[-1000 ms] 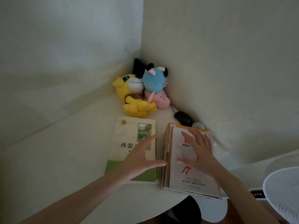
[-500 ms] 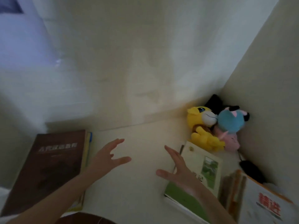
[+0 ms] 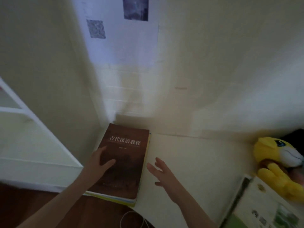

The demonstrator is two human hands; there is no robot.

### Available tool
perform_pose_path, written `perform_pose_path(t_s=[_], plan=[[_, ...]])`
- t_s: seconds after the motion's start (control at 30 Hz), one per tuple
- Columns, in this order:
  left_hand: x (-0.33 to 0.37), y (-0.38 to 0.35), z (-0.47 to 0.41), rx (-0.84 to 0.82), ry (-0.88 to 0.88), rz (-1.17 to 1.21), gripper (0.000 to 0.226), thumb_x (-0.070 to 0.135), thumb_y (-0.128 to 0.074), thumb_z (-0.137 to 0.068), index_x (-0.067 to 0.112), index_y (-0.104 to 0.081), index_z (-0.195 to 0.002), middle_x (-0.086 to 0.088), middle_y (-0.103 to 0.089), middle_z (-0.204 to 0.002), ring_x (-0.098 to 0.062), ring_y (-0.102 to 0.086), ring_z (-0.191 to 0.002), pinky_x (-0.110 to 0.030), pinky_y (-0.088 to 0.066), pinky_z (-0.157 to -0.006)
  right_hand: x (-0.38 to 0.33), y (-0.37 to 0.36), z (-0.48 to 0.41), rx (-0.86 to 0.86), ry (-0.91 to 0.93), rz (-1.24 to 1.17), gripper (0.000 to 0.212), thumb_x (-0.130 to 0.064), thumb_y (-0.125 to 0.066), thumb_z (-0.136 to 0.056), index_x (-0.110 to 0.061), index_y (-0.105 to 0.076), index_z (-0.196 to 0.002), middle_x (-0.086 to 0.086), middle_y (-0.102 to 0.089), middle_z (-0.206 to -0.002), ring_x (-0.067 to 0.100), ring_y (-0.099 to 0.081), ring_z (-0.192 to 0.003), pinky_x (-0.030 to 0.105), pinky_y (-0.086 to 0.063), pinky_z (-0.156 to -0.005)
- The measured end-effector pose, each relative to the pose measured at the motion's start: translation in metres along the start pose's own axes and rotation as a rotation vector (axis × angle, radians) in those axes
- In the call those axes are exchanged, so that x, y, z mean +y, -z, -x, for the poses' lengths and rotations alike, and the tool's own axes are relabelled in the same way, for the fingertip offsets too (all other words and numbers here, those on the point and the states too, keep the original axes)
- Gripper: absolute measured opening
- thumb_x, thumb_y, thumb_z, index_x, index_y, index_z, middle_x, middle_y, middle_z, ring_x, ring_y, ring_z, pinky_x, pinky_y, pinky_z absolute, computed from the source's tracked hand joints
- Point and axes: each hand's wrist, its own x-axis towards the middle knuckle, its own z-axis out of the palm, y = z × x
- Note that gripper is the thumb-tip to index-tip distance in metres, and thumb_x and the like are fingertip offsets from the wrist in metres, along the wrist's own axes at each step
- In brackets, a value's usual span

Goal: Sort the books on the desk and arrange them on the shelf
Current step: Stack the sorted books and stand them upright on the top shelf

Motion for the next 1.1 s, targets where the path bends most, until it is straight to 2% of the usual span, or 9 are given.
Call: perform_pose_path(t_s=[0.2,0.3,0.37,0.43,0.6,0.73,0.83,1.0,1.1], plan=[[-0.014,0.010,-0.020,0.014,0.121,-0.027,0.081,0.030,-0.067,-0.087,0.004,-0.022,-0.148,-0.017,-0.028,-0.152,-0.030,-0.029,-0.140,-0.037,-0.021,-0.114,0.001,-0.051,-0.029,0.036,-0.105,-0.098,0.095,-0.060,-0.071,-0.074,-0.026,-0.024,-0.149,-0.002,-0.033,-0.153,0.018,-0.046,-0.127,0.043,-0.046,-0.098],[-0.028,0.017,-0.038,-0.083,0.241,0.086,0.098,0.066,-0.069,-0.069,0.009,-0.038,-0.143,-0.013,-0.049,-0.140,-0.028,-0.048,-0.127,-0.042,-0.035,-0.110,0.007,-0.061,-0.043,0.106,-0.097,-0.074,0.128,-0.079,-0.078,-0.041,-0.029,-0.028,-0.147,-0.001,-0.039,-0.146,0.021,-0.049,-0.125,0.047,-0.047,-0.101],[-0.032,0.018,-0.043,-0.122,0.252,0.070,0.074,0.059,-0.068,-0.075,0.012,-0.052,-0.130,-0.009,-0.061,-0.125,-0.027,-0.058,-0.115,-0.042,-0.043,-0.103,0.013,-0.062,-0.054,0.137,-0.108,-0.091,0.135,-0.079,-0.079,-0.035,-0.026,-0.028,-0.148,0.000,-0.042,-0.144,0.024,-0.050,-0.126,0.046,-0.049,-0.100],[-0.034,0.015,-0.047,-0.097,0.219,0.041,0.049,0.040,-0.067,-0.085,0.009,-0.058,-0.122,-0.009,-0.065,-0.119,-0.027,-0.060,-0.111,-0.039,-0.044,-0.101,0.022,-0.064,-0.062,0.153,-0.125,-0.089,0.127,-0.078,-0.081,-0.036,-0.027,-0.037,-0.144,0.001,-0.047,-0.140,0.024,-0.054,-0.121,0.045,-0.051,-0.097],[-0.035,0.005,-0.046,-0.051,0.192,-0.107,0.057,0.039,-0.066,-0.086,0.005,-0.049,-0.129,-0.013,-0.059,-0.126,-0.031,-0.055,-0.117,-0.037,-0.042,-0.098,0.062,-0.061,-0.087,0.208,-0.089,-0.082,0.115,-0.079,-0.082,-0.033,-0.031,-0.050,-0.133,0.003,-0.056,-0.129,0.026,-0.057,-0.116,0.046,-0.051,-0.096],[-0.035,-0.001,-0.043,-0.065,0.173,-0.144,0.056,0.042,-0.066,-0.084,0.009,-0.051,-0.126,-0.011,-0.062,-0.121,-0.029,-0.057,-0.113,-0.036,-0.045,-0.095,0.021,-0.065,-0.059,0.203,-0.095,-0.245,0.064,-0.025,-0.084,-0.072,-0.017,-0.055,-0.128,0.004,-0.064,-0.123,0.026,-0.064,-0.109,0.044,-0.054,-0.094],[-0.033,-0.006,-0.037,-0.108,0.140,-0.152,0.050,0.043,-0.063,-0.086,0.013,-0.052,-0.125,-0.006,-0.064,-0.118,-0.025,-0.060,-0.109,-0.033,-0.047,-0.091,0.031,-0.051,-0.061,0.174,-0.124,-0.348,0.063,-0.010,-0.081,-0.074,-0.011,-0.054,-0.131,0.008,-0.067,-0.121,0.030,-0.067,-0.105,0.048,-0.055,-0.090],[-0.022,-0.016,-0.033,-0.121,0.102,-0.173,0.044,0.044,-0.062,-0.086,0.016,-0.057,-0.120,-0.003,-0.067,-0.114,-0.022,-0.061,-0.105,-0.031,-0.047,-0.091,0.039,-0.031,-0.050,0.184,-0.158,-0.389,0.080,-0.013,-0.090,-0.056,-0.010,-0.054,-0.128,0.011,-0.069,-0.116,0.032,-0.069,-0.099,0.045,-0.058,-0.081],[-0.019,-0.028,-0.035,-0.159,0.128,-0.109,0.047,0.040,-0.067,-0.084,0.013,-0.057,-0.121,-0.006,-0.064,-0.117,-0.023,-0.059,-0.110,-0.031,-0.045,-0.095,0.035,-0.015,-0.038,0.044,-0.216,-0.439,0.056,-0.003,-0.075,-0.070,-0.001,-0.059,-0.124,0.017,-0.070,-0.113,0.035,-0.069,-0.100,0.041,-0.059,-0.078]])
